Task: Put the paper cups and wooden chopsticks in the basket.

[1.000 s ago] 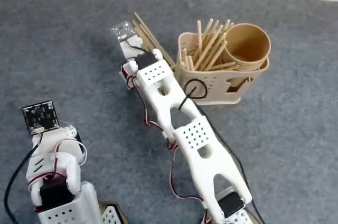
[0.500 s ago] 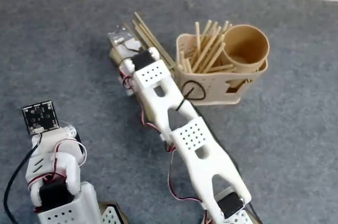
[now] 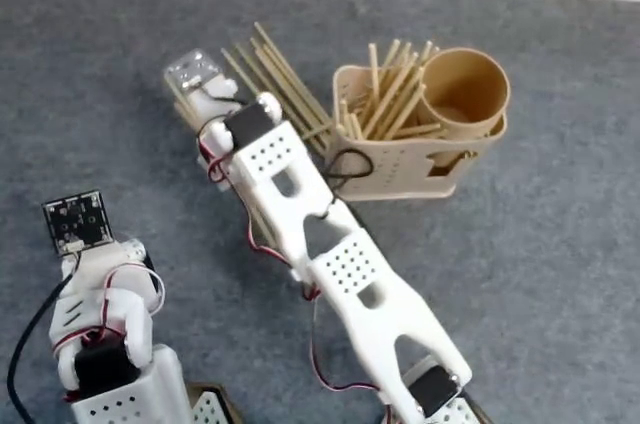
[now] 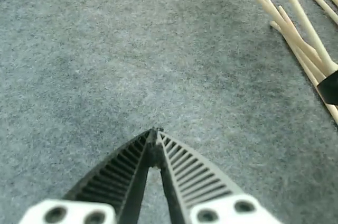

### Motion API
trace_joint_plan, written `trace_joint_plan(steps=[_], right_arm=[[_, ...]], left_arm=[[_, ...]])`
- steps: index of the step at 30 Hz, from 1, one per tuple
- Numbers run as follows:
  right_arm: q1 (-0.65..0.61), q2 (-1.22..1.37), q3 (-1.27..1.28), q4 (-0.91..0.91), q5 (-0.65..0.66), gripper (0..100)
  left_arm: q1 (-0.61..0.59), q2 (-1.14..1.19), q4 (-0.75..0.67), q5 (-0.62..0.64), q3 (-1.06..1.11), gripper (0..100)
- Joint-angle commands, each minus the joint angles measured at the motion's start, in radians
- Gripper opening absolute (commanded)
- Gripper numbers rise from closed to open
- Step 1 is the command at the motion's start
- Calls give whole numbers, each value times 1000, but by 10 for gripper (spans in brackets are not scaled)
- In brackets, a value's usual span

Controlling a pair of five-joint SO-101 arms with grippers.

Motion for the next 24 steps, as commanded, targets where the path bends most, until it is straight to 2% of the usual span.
trace_joint_plan(steps=[1,19,24], right_arm=[[-12,-180,-162,18,11,5],[-42,-713,-159,19,11,5],[-41,-912,35,19,11,5]], left_arm=[[-8,-8,-20,-9,-5,5],[-8,-8,-20,-9,-4,5],[-8,-8,-20,-9,-4,5]])
